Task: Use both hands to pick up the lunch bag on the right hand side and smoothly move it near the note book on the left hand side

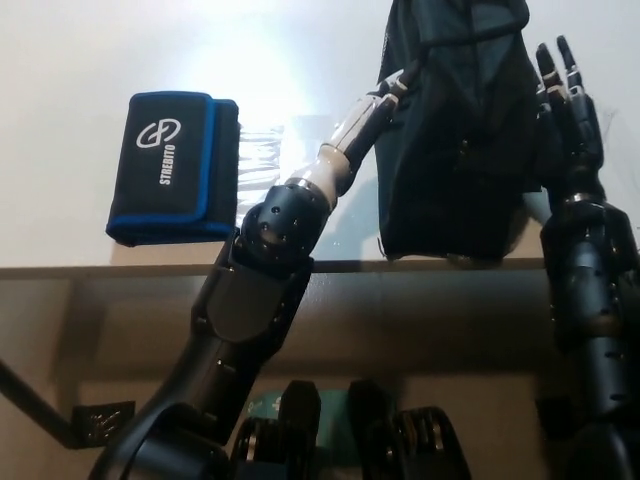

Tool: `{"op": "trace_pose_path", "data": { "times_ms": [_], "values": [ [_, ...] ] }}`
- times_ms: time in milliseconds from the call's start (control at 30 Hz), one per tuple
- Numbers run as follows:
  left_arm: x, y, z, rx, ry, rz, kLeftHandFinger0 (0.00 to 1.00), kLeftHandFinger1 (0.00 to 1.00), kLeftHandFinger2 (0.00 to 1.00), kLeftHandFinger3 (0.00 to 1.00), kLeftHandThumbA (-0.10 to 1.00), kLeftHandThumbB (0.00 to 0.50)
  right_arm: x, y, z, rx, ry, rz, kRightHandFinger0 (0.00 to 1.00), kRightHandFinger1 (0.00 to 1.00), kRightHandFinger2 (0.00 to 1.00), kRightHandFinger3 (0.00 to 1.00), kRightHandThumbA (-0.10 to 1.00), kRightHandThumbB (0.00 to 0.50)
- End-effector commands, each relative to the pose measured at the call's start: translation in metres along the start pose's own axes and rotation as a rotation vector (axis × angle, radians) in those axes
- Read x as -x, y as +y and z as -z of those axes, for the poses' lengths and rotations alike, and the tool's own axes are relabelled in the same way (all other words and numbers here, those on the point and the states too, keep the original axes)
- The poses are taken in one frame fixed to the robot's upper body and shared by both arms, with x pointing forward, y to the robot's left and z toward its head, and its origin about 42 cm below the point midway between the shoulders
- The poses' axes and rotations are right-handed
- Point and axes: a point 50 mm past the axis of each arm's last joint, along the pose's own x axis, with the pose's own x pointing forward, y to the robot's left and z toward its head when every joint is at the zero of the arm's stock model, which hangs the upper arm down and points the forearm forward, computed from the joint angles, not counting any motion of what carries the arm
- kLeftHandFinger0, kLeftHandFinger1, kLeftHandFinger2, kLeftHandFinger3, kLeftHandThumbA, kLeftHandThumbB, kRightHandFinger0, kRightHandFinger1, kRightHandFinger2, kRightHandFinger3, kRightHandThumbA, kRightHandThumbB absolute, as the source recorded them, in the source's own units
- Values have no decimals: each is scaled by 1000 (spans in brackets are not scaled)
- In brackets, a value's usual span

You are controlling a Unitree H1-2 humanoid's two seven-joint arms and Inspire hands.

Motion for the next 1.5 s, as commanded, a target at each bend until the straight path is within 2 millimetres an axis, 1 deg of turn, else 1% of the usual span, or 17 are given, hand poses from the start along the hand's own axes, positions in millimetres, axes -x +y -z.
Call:
{"op": "trace_pose_path", "data": {
  "times_ms": [0,200,267,467,533,633,667,700,767,833,900,933,1033,1167,1267,1367,1467],
  "values": [
    [-14,0,-34,-41,-143,-2,1000,1000,1000,1000,1000,433,-20,43,-6,-4,-74,-132,1000,1000,1000,1000,1000,235],
    [-10,0,-36,29,-180,-14,1000,1000,1000,1000,1000,463,-16,71,10,68,-71,-183,1000,1000,1000,1000,1000,211],
    [-8,1,-35,61,-195,-23,1000,1000,1000,1000,1000,440,-15,77,15,92,-71,-194,1000,1000,1000,1000,1000,212],
    [5,13,-32,68,-214,-35,1000,1000,1000,1000,1000,436,-12,96,35,104,-48,-208,1000,1000,1000,1000,1000,210],
    [8,18,-33,82,-219,-37,1000,1000,1000,1000,1000,380,-13,102,40,106,-42,-214,1000,1000,1000,1000,1000,200],
    [12,28,-36,36,-232,-83,1000,1000,1000,1000,1000,340,-14,114,48,123,-36,-223,1000,1000,1000,1000,1000,183],
    [13,30,-37,33,-233,-87,1000,1000,1000,1000,1000,339,-14,116,49,125,-35,-224,1000,1000,1000,1000,1000,183],
    [16,34,-37,15,-231,-105,1000,1000,1000,1000,1000,370,-15,120,53,129,-22,-229,1000,1000,1000,1000,1000,196],
    [18,37,-40,2,-238,-119,1000,1000,1000,1000,1000,395,-16,122,52,134,-14,-230,1000,1000,1000,1000,1000,205],
    [22,43,-42,-5,-256,-140,1000,1000,1000,1000,1000,372,-18,128,56,119,-2,-240,1000,1000,1000,1000,1000,204],
    [24,47,-42,-8,-262,-149,1000,1000,1000,1000,1000,375,-19,131,58,128,2,-244,1000,1000,1000,1000,1000,204],
    [26,50,-42,-9,-261,-158,1000,1000,1000,1000,1000,398,-19,135,60,143,2,-247,1000,1000,1000,1000,1000,197],
    [31,58,-44,-18,-274,-182,1000,1000,1000,1000,1000,389,-20,147,65,144,5,-266,1000,1000,1000,1000,1000,183],
    [39,72,-44,-27,-290,-208,1000,1000,1000,1000,1000,321,-22,167,73,133,20,-304,1000,1000,1000,1000,1000,215],
    [43,78,-45,13,-308,-234,1000,1000,1000,1000,1000,315,-23,179,78,137,30,-313,1000,1000,1000,1000,1000,242],
    [45,84,-48,14,-319,-252,1000,1000,1000,1000,1000,298,-23,187,81,152,27,-320,1000,1000,1000,1000,1000,250],
    [48,92,-49,64,-331,-278,1000,1000,1000,1000,1000,302,-21,191,85,152,35,-327,1000,1000,1000,1000,1000,253]
  ]
}}
